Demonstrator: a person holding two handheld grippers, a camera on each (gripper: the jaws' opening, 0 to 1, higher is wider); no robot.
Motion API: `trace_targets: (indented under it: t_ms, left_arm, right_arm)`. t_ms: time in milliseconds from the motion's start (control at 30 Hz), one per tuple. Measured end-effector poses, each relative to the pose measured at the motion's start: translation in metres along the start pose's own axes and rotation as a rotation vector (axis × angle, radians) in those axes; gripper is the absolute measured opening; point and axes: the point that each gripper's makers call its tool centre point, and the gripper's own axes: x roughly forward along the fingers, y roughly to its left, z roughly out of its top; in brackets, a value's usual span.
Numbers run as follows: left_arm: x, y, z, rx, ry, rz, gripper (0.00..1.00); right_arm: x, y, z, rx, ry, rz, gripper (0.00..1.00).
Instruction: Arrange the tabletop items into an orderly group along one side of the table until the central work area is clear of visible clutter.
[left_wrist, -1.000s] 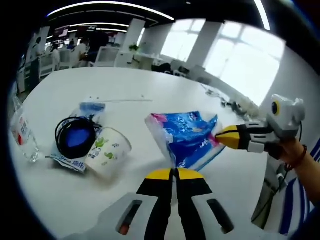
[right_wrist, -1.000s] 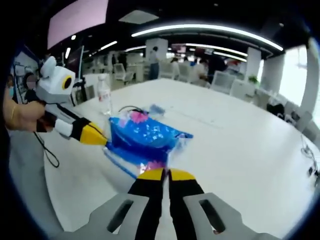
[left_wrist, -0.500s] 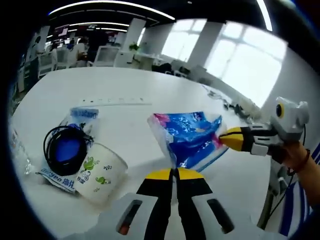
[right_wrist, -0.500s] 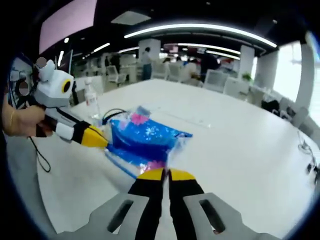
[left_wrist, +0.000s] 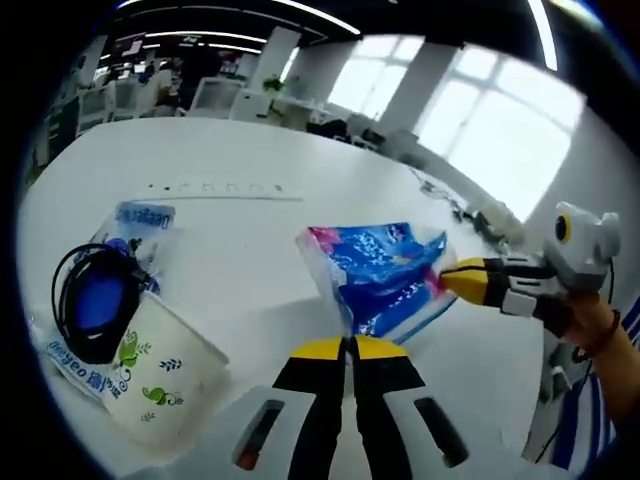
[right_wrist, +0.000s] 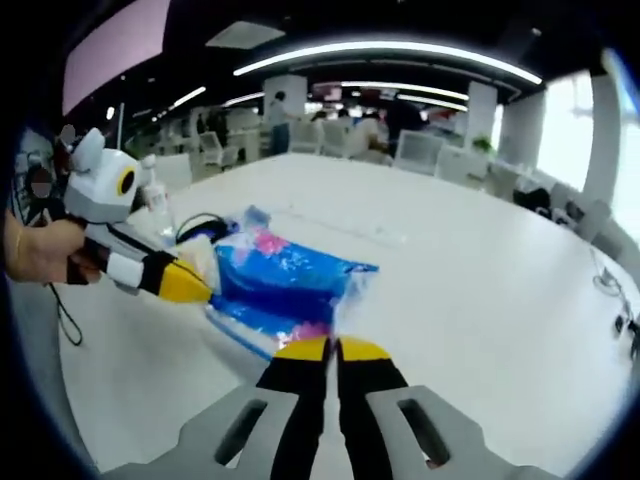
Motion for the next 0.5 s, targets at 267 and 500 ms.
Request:
trace_targets:
  t_ms: [267, 500]
  left_arm:
    - [0.021, 0.003, -0.001, 0.002, 0.017, 0.000, 0.02]
    - [0.034, 0.007, -0.002, -0.019, 0.022, 0.008, 0.02]
  right_arm:
    - [0.012, -0.016, -0.008, 0.023, 0.013, -0.010, 0.00]
    - [0.024, -0.026, -0.015, 0.053, 0.015, -0.022, 0.00]
